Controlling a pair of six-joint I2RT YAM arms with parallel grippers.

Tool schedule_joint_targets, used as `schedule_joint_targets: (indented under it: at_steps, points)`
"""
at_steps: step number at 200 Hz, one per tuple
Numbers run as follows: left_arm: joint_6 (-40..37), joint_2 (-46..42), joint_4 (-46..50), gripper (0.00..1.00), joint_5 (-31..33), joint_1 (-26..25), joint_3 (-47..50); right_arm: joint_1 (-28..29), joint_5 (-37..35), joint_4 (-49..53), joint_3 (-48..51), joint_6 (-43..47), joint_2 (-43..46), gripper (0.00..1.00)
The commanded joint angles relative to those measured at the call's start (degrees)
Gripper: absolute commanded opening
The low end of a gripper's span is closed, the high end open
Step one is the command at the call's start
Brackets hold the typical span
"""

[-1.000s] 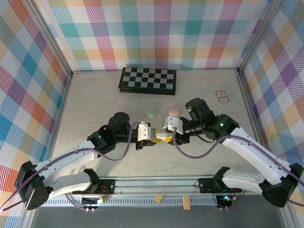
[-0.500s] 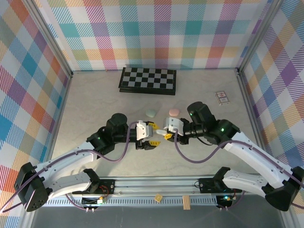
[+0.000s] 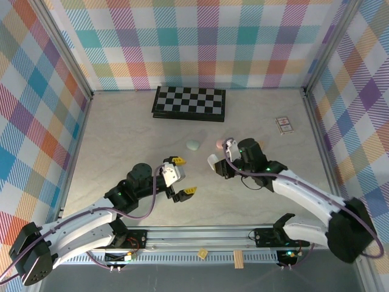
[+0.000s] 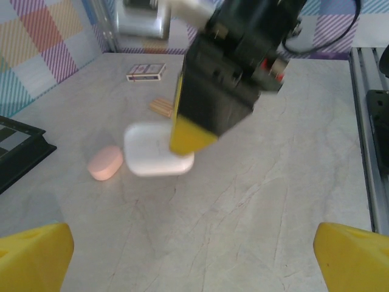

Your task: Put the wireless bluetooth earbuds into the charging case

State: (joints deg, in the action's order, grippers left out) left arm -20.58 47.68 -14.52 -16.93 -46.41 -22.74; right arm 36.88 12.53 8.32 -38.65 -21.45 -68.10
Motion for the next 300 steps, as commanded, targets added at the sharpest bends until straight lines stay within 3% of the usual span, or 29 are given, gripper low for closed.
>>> schedule_joint_targets:
  at_steps: [1,69,92,114,144,164,184,229,246,264,300]
  points:
    - [0.2,-0.5,1.2,1.0,0.6,-0.1,0.0,-0.1,2.1,-3.4,0.5,-16.2,-7.0,0.15]
    - [-0.1,-0.9,1.9,1.0,2.7,-0.2,0.8,0.0,3.5,-7.4,-0.2,-18.8,-21.9,0.23]
    - [1.1,-2.3,-2.9,1.0,8.6,0.0,3.0,-0.1,0.6,-5.0,-1.2,-18.6,-22.5,0.35]
    - [1.8,-2.3,-4.2,1.0,14.5,0.7,3.4,-0.1,-3.1,-2.0,-2.3,-16.6,-19.4,0.59]
    - [3.4,0.0,-7.9,1.0,22.7,3.1,3.9,-0.2,-11.3,2.9,-3.4,-11.2,-11.7,0.82]
    - [6.5,3.2,-12.6,1.0,26.8,7.2,4.4,-0.8,-16.5,3.3,-2.7,-7.1,-4.9,0.91]
    - [9.8,6.0,-14.8,1.0,26.7,12.5,3.5,-2.3,-21.5,0.7,-1.1,-0.9,2.0,0.99]
    - [11.0,13.3,-24.2,1.0,33.8,19.3,5.8,-10.9,-33.0,-11.3,6.6,14.1,10.6,0.99]
    - [10.3,14.2,-21.8,1.0,35.2,21.1,4.7,-15.1,-36.4,-17.8,11.3,16.3,11.3,0.99]
    - [10.4,16.9,-23.1,1.0,37.8,23.6,5.2,-19.7,-37.5,-24.8,15.3,18.4,10.2,0.99]
    - [14.5,25.2,-32.4,1.0,33.2,31.1,7.8,-29.2,-31.2,-38.1,18.7,19.4,2.2,0.99]
